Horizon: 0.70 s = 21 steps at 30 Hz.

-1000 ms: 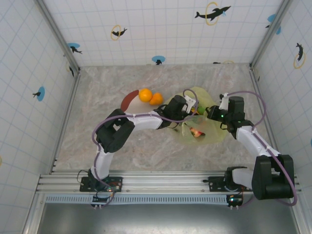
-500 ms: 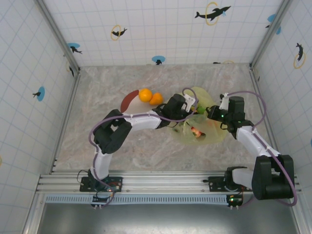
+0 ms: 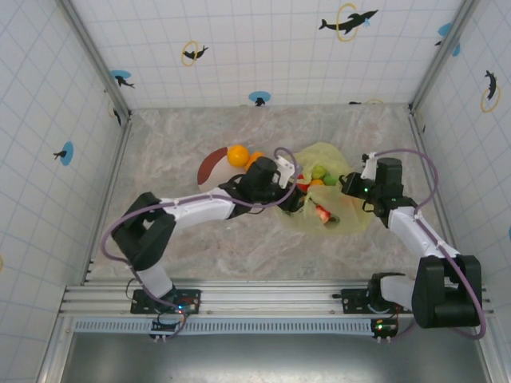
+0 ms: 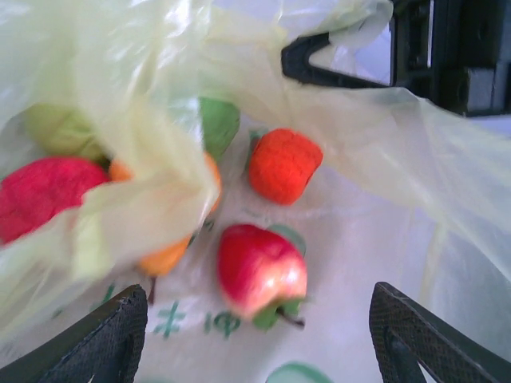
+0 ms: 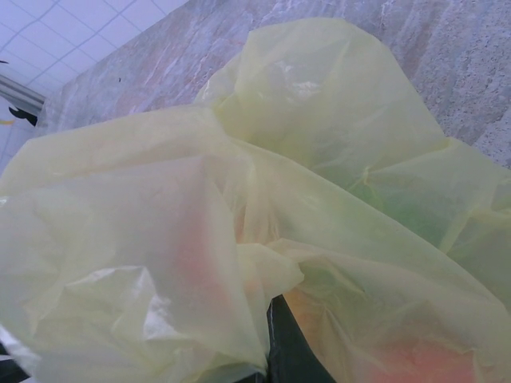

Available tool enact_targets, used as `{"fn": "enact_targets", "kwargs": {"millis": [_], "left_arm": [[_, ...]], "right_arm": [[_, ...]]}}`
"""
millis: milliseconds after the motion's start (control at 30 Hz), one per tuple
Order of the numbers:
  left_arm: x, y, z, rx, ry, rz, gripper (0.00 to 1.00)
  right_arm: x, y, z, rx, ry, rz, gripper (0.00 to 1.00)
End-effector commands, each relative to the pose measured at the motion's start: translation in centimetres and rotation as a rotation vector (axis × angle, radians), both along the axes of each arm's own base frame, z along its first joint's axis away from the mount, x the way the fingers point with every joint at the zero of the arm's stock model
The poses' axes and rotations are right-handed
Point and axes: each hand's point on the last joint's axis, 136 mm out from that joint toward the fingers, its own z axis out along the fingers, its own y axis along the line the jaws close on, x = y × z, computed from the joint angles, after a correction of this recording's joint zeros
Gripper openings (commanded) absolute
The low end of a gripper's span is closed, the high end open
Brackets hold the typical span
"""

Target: Place the fruits into the plastic bag

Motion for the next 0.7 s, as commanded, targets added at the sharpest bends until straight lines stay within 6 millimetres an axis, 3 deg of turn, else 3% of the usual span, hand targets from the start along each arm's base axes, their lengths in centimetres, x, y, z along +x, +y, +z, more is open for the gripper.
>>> {"fn": "enact_targets", "kwargs": {"millis": [0,133,233,467,667], "left_arm": [[-1.4,2.5,0.3,0.024,-0.028,-0.034,0.74],[-1.8,5.1,1.3,-0.005,-0.031,-0.013,0.74],[-0.9,7.0,2.5,-0.035,-0.050,0.047,0.74],[5.6,13.4,5.5,-0.091,-0.086,0.397,0.76],[10.4,18.7,5.9,-0.032,-0.134,0.688,0.82]], "right_arm": [[0.2,-0.1,0.8,-0.003,-0.028,0.001,0.00],[0.4,0.0,0.9,0.005,-0.029,0.001,0.00],[0.5,0.2,1.0,0.009,-0.030,0.004,0.00],[0.6,0.2,1.3,0.008,-0.036,0.007,0.00],[0.6,0.7,1.6,0.019,-0.039,0.019,0.00]]}}
